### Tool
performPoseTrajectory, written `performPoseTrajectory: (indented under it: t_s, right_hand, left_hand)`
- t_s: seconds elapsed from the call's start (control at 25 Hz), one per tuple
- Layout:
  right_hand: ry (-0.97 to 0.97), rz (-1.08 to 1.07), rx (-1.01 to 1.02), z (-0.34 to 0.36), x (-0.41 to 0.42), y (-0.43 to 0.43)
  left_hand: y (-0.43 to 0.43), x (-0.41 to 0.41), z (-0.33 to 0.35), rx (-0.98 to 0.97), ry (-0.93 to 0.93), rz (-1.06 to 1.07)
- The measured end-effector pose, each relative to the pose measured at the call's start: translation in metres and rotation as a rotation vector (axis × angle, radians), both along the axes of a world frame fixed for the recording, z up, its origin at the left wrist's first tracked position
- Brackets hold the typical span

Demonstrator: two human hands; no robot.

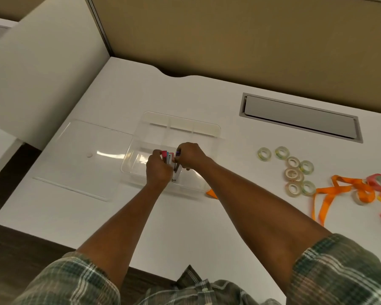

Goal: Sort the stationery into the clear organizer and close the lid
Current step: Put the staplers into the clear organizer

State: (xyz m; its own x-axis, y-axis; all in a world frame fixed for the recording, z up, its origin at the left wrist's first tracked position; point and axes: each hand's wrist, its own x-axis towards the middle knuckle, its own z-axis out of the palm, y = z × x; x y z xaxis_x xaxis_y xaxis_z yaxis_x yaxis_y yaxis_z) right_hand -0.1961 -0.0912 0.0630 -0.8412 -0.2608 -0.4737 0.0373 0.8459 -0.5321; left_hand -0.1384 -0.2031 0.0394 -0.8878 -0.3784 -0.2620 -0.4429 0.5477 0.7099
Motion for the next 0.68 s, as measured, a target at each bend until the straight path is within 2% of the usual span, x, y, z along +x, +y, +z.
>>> performPoseTrajectory:
  t_s: [0.16, 0.32, 0.44, 0.52, 0.68]
  right_hand:
    - [0.134, 0.017, 0.094, -0.004, 0.006, -0.002]
    - [0.184, -0.045, 0.04, -0.007, 0.022, 0.013]
    - [0.266, -0.057, 0.024, -0.002, 0.04, 0.031]
    - [0.332, -0.064, 0.012, 0.003, 0.056, 0.044]
    - [0.465, -0.139, 0.043, 0.004, 0.097, 0.07]
  left_hand:
    - [0.003, 0.006, -0.002, -0.038, 0.043, -0.021]
    - [0.005, 0.012, -0.002, -0.142, -0.002, -0.168]
    - [0.008, 0.016, 0.001, -0.169, 0.015, -0.162]
    - [0.012, 0.021, 0.004, -0.209, 0.072, -0.167]
    - [0.024, 0.039, -0.002, -0.306, 0.266, -0.347]
